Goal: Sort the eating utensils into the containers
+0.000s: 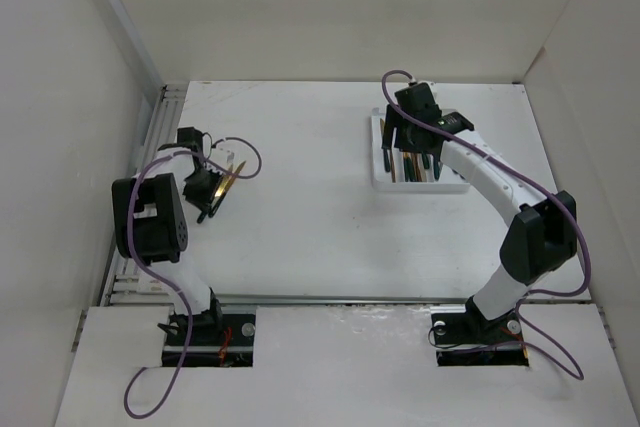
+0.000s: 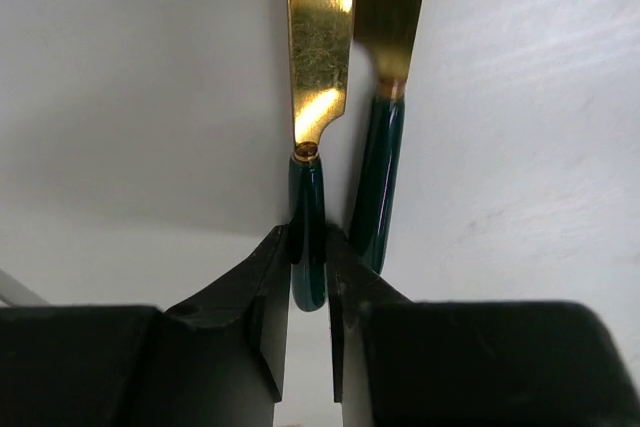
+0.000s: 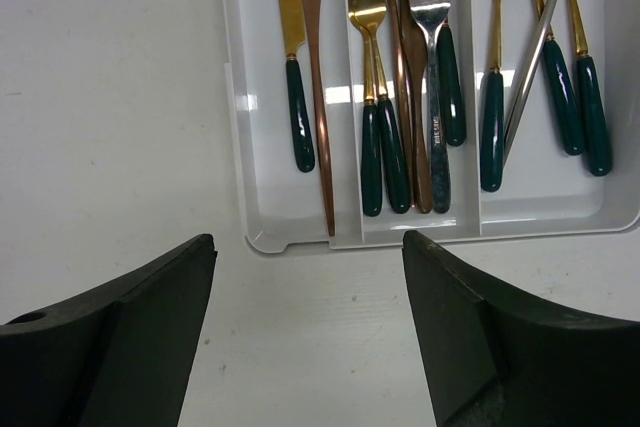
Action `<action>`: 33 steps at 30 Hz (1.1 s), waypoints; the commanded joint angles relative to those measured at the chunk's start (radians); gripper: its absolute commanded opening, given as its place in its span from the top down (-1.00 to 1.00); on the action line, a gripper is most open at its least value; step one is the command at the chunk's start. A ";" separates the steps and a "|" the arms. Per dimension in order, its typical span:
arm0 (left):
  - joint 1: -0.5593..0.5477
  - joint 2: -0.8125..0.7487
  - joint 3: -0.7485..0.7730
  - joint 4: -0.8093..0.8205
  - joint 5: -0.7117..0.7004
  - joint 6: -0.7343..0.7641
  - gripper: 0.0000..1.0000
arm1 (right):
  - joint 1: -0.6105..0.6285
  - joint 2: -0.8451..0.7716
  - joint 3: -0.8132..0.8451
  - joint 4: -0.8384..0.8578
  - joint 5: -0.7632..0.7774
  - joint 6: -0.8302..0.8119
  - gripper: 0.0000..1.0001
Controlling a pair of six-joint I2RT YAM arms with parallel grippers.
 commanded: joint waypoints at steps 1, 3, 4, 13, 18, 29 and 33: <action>0.005 0.038 0.103 -0.019 0.140 -0.108 1.00 | 0.009 -0.042 0.000 0.005 0.022 -0.003 -0.61; 0.005 0.038 0.232 -0.042 0.199 -0.140 1.00 | 0.009 -0.051 0.000 0.005 0.022 -0.003 -0.61; 0.005 0.038 0.280 -0.055 0.213 -0.160 1.00 | 0.009 -0.051 0.000 0.005 0.031 -0.003 -0.61; -0.084 0.127 0.755 -0.076 0.411 -0.443 1.00 | -0.025 -0.129 -0.043 0.043 0.065 0.077 -0.61; -0.248 0.248 0.950 -0.023 0.609 -0.605 1.00 | -0.127 -0.169 -0.043 0.010 0.083 0.160 -0.68; -0.570 0.372 0.840 0.711 0.760 -1.039 1.00 | -0.296 -0.327 -0.098 -0.061 0.122 0.270 -0.84; -0.615 0.476 0.840 0.853 0.760 -1.234 1.00 | -0.296 -0.367 -0.087 -0.148 0.160 0.270 -0.84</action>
